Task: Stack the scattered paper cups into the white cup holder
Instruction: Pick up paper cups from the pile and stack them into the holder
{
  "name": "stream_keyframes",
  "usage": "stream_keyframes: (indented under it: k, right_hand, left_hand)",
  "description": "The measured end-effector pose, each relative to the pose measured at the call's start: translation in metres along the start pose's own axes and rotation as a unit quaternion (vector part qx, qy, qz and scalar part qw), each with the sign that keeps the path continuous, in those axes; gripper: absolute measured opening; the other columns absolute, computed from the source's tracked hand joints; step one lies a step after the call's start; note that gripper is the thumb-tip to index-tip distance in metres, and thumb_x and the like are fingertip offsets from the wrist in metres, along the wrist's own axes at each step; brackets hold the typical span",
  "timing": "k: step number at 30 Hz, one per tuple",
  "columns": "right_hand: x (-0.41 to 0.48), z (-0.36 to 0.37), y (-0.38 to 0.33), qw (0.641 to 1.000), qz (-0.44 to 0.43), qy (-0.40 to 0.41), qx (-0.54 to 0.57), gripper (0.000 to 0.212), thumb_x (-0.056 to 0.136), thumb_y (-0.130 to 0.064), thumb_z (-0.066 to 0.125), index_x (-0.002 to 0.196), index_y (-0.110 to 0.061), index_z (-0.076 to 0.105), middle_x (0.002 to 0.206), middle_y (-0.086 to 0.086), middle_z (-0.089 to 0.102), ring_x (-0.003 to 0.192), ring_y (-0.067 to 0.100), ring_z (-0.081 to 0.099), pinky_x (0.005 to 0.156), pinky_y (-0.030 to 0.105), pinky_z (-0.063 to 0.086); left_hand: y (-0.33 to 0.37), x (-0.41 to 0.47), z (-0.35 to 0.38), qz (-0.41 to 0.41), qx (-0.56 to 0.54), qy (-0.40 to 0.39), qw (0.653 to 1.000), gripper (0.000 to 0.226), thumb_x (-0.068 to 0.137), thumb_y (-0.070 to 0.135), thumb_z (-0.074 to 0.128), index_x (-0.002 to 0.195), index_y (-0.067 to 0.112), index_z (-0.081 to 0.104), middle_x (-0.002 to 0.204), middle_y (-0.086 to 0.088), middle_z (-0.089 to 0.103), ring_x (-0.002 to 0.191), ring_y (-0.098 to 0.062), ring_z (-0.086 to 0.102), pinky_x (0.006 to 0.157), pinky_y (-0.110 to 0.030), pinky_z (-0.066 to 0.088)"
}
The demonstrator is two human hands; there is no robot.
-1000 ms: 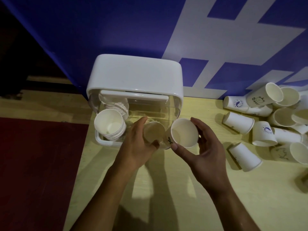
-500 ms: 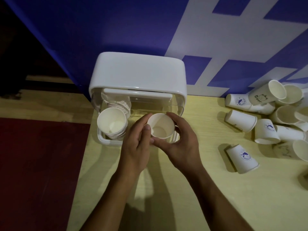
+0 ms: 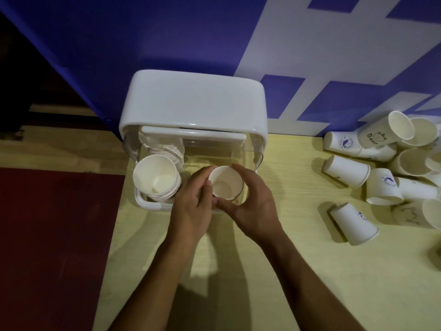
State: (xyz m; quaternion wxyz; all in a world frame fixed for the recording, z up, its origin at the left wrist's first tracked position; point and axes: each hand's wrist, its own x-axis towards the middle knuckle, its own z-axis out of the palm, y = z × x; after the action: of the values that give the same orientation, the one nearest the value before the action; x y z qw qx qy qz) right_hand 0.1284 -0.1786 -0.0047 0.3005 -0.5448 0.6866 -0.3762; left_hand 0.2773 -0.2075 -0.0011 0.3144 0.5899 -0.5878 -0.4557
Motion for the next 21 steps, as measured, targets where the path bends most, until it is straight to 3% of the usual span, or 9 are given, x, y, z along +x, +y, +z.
stream_keyframes:
  k: [4,7,10,12,15,18,21]
  right_hand:
    - [0.001,0.008,0.006,0.998,-0.042,-0.016,-0.053,0.082,0.073,-0.053,0.083,0.138,-0.009,0.061,0.132,-0.001,0.067,0.123,0.011,0.059,0.106,0.022,0.045]
    - [0.001,0.013,0.009,0.996,-0.043,-0.014,-0.072,0.086,0.073,-0.058,0.074,0.139,-0.005,0.060,0.135,0.006,0.066,0.127,0.018,0.058,0.109,0.025,0.044]
    - [0.002,0.014,0.010,0.996,-0.043,-0.013,-0.083,0.083,0.074,-0.050,0.081,0.139,-0.004,0.059,0.136,0.007,0.064,0.128,0.020,0.058,0.110,0.031,0.045]
    - [0.001,0.012,0.009,0.995,-0.042,-0.011,-0.090,0.086,0.074,-0.050,0.084,0.141,-0.003,0.057,0.139,0.010,0.062,0.131,0.021,0.056,0.113,0.027,0.042]
    - [-0.012,-0.006,0.000,0.996,-0.027,0.003,-0.087,0.085,0.075,-0.043,0.089,0.145,-0.007,0.054,0.145,0.007,0.058,0.134,0.005,0.045,0.112,0.005,0.026]
    - [-0.038,-0.045,-0.002,0.994,-0.008,0.034,-0.099,0.065,0.085,-0.037,0.083,0.141,-0.015,0.059,0.141,-0.002,0.061,0.132,0.003,0.049,0.112,0.011,0.035]
    - [-0.069,-0.094,0.015,0.988,0.047,0.097,-0.109,0.056,0.086,-0.030,0.085,0.136,-0.019,0.064,0.133,-0.011,0.063,0.125,-0.002,0.052,0.108,0.009,0.037]
  left_hand:
    - [-0.003,0.004,0.001,0.011,0.062,-0.007,0.998,0.042,0.105,0.010,0.050,0.139,0.031,0.063,0.138,0.013,0.064,0.124,-0.001,0.056,0.098,-0.003,0.039]
    - [-0.004,0.006,0.003,-0.004,0.086,-0.016,0.996,0.044,0.105,0.011,0.050,0.141,0.032,0.062,0.138,0.010,0.065,0.125,-0.006,0.059,0.101,-0.014,0.042]
    - [-0.003,0.008,0.003,-0.003,0.098,-0.018,0.995,0.043,0.105,0.011,0.050,0.141,0.032,0.062,0.138,0.009,0.066,0.125,-0.008,0.059,0.100,-0.016,0.041]
    - [0.000,0.007,0.003,0.005,0.088,-0.009,0.996,0.040,0.106,0.013,0.052,0.141,0.031,0.062,0.137,0.008,0.065,0.124,-0.008,0.059,0.102,-0.018,0.042]
    - [0.012,-0.007,-0.004,0.040,0.089,0.010,0.995,0.038,0.106,0.023,0.056,0.143,0.026,0.059,0.139,0.006,0.062,0.124,-0.005,0.056,0.100,-0.017,0.044]
    - [0.038,-0.029,-0.005,0.142,0.114,0.047,0.982,0.034,0.104,0.023,0.055,0.136,0.017,0.064,0.136,0.000,0.064,0.119,-0.003,0.053,0.097,-0.004,0.037]
    - [0.068,-0.043,0.028,0.252,0.101,-0.027,0.962,0.033,0.098,0.025,0.060,0.128,0.014,0.068,0.130,0.002,0.065,0.120,-0.009,0.059,0.102,-0.015,0.044]
